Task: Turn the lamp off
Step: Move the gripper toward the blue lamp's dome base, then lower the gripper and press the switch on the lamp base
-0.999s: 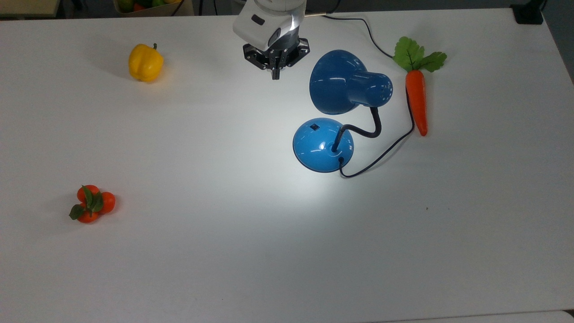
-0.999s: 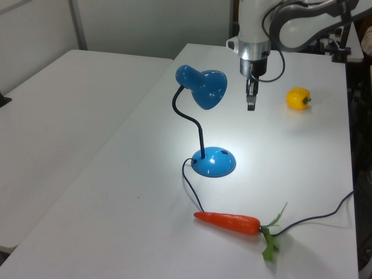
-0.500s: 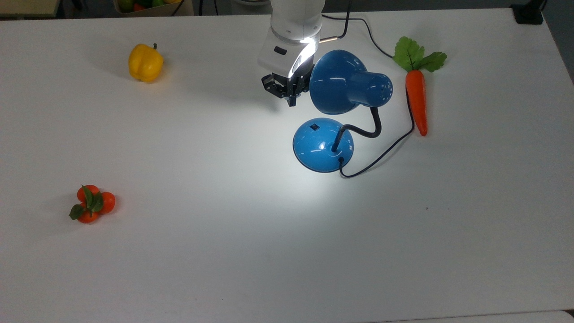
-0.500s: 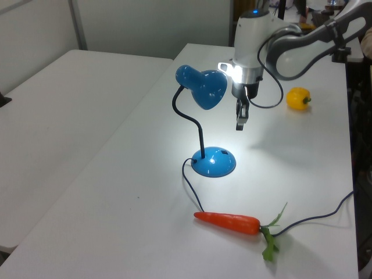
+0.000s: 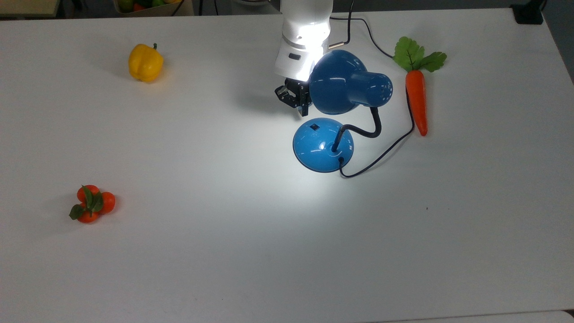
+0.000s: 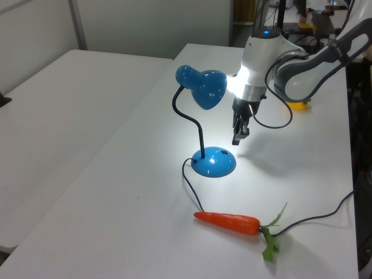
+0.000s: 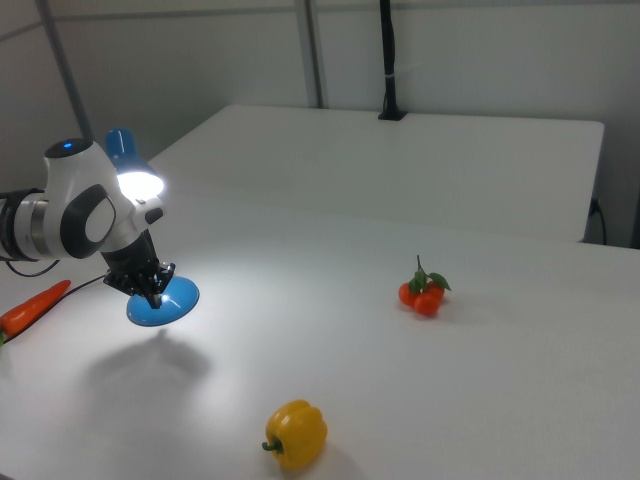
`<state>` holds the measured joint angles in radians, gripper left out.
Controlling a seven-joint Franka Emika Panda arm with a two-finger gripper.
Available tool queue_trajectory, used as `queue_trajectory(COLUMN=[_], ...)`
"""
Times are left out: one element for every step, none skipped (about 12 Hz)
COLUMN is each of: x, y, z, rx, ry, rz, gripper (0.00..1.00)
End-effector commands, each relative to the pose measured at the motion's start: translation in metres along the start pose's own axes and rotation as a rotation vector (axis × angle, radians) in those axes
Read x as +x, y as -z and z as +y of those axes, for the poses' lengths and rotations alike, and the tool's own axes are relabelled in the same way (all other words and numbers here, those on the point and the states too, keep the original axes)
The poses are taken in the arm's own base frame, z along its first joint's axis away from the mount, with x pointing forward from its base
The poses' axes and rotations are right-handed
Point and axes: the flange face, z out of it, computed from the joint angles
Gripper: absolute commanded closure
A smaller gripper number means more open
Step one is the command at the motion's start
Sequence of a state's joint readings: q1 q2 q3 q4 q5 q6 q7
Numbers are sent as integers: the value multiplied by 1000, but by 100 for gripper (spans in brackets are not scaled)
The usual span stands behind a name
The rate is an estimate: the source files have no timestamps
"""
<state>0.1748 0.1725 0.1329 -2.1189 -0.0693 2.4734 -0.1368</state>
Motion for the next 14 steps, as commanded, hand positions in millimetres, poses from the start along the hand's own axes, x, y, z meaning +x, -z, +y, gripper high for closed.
queue_trajectory(x=[2,5,6,8,9,9,9,8,8,7,8,8,7,6], y=[-3,-2,-9,-10,-10,-10,-12,-17,-17,-19,-21,-25,-27,-28], z=[-7,-7,-7,-8,-8,-8,-9,-10,-10,-11,-16,-18,-18,-18], rx=[-3,-7,-5,-6,-7,-6,-5,-2,-2,-1,2,5,6,7], ry=[42,42,41,43,42,44,45,45,45,47,56,57,57,57], rz=[44,67,77,98,101,101,99,90,90,86,83,78,73,70], gripper=[100,100,100,100,100,100,100,100,100,100,100,100,100,100])
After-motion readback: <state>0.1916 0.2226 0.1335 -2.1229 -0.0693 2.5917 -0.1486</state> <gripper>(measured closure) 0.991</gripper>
